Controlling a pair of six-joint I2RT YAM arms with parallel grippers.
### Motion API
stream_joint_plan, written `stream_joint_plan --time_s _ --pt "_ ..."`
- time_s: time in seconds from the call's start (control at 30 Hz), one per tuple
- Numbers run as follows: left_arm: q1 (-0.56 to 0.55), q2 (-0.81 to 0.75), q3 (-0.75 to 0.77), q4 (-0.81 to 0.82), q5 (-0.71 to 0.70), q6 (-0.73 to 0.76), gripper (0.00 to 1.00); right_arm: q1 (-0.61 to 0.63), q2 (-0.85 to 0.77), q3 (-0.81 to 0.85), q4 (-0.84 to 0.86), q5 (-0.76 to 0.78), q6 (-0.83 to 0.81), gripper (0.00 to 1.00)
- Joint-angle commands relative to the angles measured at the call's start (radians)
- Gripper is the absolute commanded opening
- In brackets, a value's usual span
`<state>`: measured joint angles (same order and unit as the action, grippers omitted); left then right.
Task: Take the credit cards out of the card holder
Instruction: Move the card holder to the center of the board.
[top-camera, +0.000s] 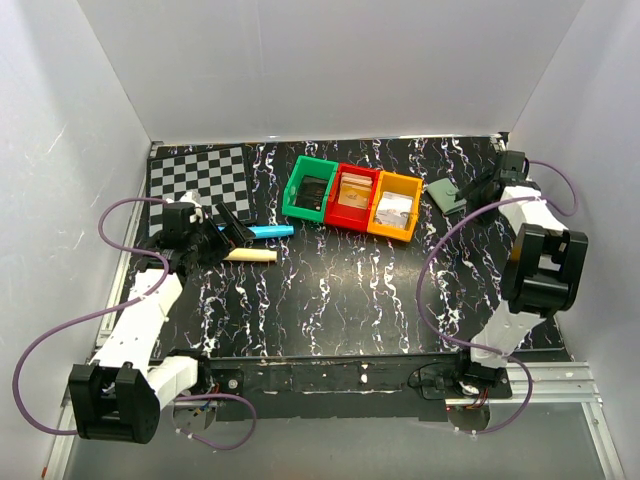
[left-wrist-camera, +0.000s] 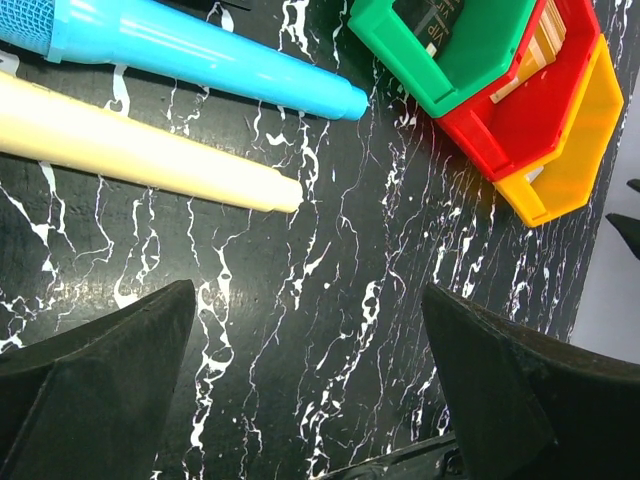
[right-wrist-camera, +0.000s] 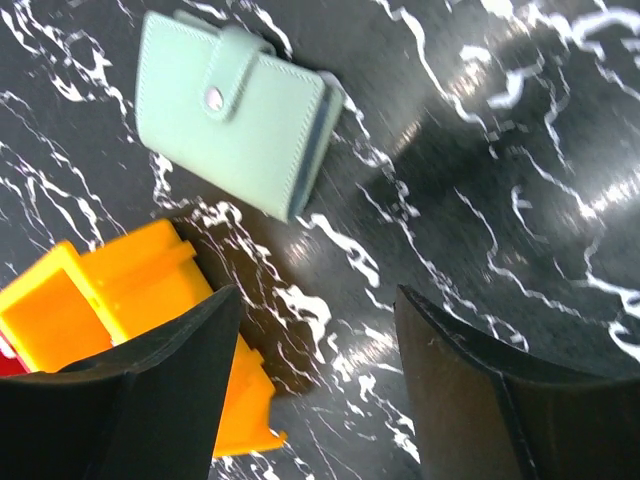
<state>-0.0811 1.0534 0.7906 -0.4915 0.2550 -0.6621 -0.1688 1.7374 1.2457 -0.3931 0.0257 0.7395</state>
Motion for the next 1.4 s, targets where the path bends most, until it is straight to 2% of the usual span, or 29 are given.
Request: stream_joint_plan --time_s 0.0,0.1,0.23,0.37,0.5,0.63,0.8,1.2,1.37 --pt "-0.003 0.006 -0.016 0.027 -0.008 0.007 0.98 -0.012 0.092 0.147 0.010 -0.018 0.015 0.70" --pt "-0.003 0.029 -0.011 0.024 -0.014 0.012 0.98 -0.015 0.148 0.208 0.008 -0.050 0.018 0.70" --pt "-0.003 0.036 -0.010 0.025 -0.028 0.009 0.98 -0.021 0.237 0.284 -0.036 -0.082 0.070 0.64" --pt "-0.003 0.034 -0.013 0.024 -0.037 0.007 0.98 -0.028 0.266 0.262 0.023 -0.135 0.149 0.56" --pt "-0.003 0.034 -0.022 0.025 -0.040 0.001 0.98 -0.026 0.278 0.264 0.025 -0.141 0.170 0.55" --pt "-0.002 0.042 -0.036 0.034 -0.025 -0.007 0.98 -0.028 0.274 0.258 0.008 -0.141 0.149 0.63" --pt "-0.003 0.056 -0.041 0.047 -0.007 -0.011 0.98 -0.026 0.277 0.224 0.008 -0.136 0.138 0.63" --pt "-0.003 0.060 -0.031 0.041 -0.008 -0.010 0.98 -0.024 0.330 0.273 -0.001 -0.138 0.155 0.49" --pt "-0.003 0.071 -0.028 0.047 -0.005 -0.013 0.98 -0.024 0.346 0.270 -0.004 -0.135 0.146 0.46"
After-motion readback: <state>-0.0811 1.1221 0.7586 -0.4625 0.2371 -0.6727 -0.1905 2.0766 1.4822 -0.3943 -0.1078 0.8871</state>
